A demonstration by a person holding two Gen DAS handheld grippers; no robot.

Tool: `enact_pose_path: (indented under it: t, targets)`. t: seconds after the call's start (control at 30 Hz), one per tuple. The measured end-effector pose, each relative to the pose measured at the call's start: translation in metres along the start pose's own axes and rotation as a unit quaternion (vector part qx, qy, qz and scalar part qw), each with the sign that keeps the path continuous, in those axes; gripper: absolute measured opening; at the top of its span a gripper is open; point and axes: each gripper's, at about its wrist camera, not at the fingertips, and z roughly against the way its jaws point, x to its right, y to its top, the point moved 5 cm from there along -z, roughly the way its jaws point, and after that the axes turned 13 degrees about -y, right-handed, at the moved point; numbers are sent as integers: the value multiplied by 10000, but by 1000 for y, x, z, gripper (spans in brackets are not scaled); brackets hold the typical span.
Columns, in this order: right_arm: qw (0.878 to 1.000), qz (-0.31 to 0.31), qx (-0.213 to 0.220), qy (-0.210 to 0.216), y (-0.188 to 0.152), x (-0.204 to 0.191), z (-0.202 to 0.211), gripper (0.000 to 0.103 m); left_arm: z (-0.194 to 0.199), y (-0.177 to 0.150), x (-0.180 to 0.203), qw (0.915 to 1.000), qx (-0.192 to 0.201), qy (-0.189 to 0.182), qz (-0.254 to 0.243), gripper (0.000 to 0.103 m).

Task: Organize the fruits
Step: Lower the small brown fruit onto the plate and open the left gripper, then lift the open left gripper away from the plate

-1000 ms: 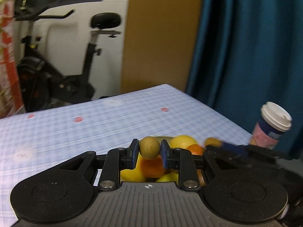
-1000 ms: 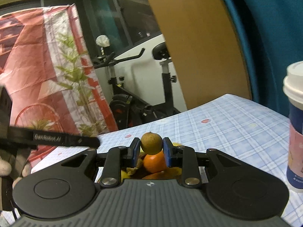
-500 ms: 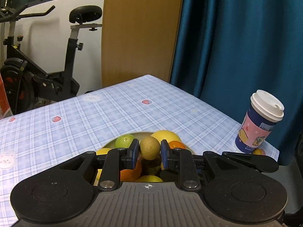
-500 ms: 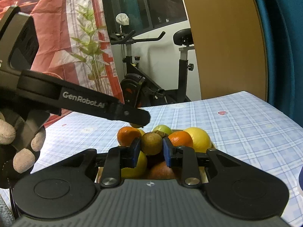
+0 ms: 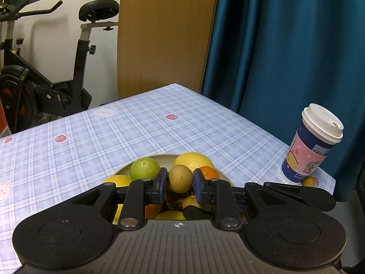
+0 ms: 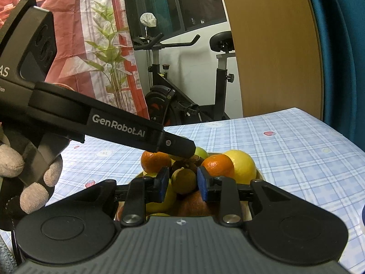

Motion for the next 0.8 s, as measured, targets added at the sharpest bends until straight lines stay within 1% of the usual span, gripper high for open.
enact_pose_path:
  t: [0.2,0.27,0.33,0.43,0.57,0.63,0.67,0.77,0.8]
  targets:
    - [10000,23,17,-18,1,-1,0,31,0,0,1,10000,-5,-18,15,27]
    - [10000,24,28,-25,1,-1,0,32,1,0,0,10000,-10,-6,37,31]
    - [10000,30,41,-26,1,0,0,34,2,1,-2,10000,7,17,73,39]
    - [10000,43,66,-21,2,0,0,38,5,1,-4,9999,55,36,138,39]
    - [9999,39,126,-32,3,0,0,39,12,3,-9,9994,167,116,286,42]
    - [9999,33,158,-47,3,1,1,40,16,4,-12,9988,239,181,374,53]
    - [9998,34,182,-59,4,1,1,41,19,5,-14,9985,293,211,423,56]
    - [9996,48,260,-88,4,2,3,46,26,7,-18,9972,422,318,526,61]
    - [9995,51,286,-101,4,2,4,48,28,7,-19,9967,456,350,570,67]
